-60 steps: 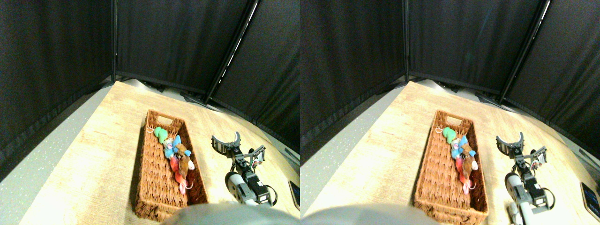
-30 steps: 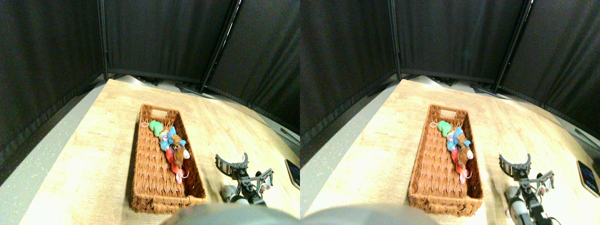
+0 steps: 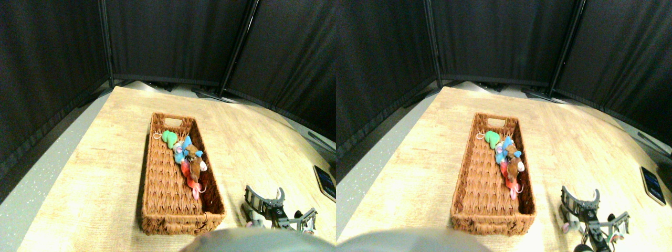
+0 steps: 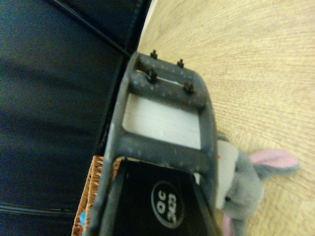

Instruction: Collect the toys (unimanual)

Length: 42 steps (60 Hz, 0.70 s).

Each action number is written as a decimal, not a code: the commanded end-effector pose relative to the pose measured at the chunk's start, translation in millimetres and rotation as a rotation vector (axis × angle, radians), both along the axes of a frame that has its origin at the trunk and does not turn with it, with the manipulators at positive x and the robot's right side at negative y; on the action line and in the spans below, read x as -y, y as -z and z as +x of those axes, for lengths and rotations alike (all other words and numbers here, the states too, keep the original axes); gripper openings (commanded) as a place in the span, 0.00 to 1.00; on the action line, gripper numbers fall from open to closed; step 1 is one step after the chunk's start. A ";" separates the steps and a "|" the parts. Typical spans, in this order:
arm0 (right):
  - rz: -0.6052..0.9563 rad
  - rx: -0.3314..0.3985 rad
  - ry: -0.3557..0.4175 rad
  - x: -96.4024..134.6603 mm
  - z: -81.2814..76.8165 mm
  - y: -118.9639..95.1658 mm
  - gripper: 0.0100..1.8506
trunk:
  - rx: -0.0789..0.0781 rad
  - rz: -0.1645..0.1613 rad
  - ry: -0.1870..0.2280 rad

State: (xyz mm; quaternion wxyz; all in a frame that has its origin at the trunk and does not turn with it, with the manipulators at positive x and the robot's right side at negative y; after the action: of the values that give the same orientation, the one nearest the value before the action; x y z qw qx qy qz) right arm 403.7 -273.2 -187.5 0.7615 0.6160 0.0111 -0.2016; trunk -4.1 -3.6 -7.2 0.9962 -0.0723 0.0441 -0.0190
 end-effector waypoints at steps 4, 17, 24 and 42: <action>0.042 -0.002 -0.012 -4.4 -4.8 -3.8 0.43 | -0.019 -0.021 0.002; 0.099 -0.059 -0.022 -8.7 -5.9 5.8 0.43 | -0.022 -0.029 -0.006; 0.122 -0.094 -0.020 -5.2 -5.3 15.8 0.43 | -0.022 -0.030 -0.009; 0.145 -0.151 -0.004 0.3 -3.4 48.3 0.46 | -0.028 -0.040 -0.023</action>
State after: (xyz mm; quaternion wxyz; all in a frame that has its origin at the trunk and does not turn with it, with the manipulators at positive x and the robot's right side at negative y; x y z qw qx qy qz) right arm 395.6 -271.2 -233.9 0.7087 0.6498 0.0999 -0.2559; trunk -4.5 -3.4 -5.7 0.9955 -0.0822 0.0449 -0.0140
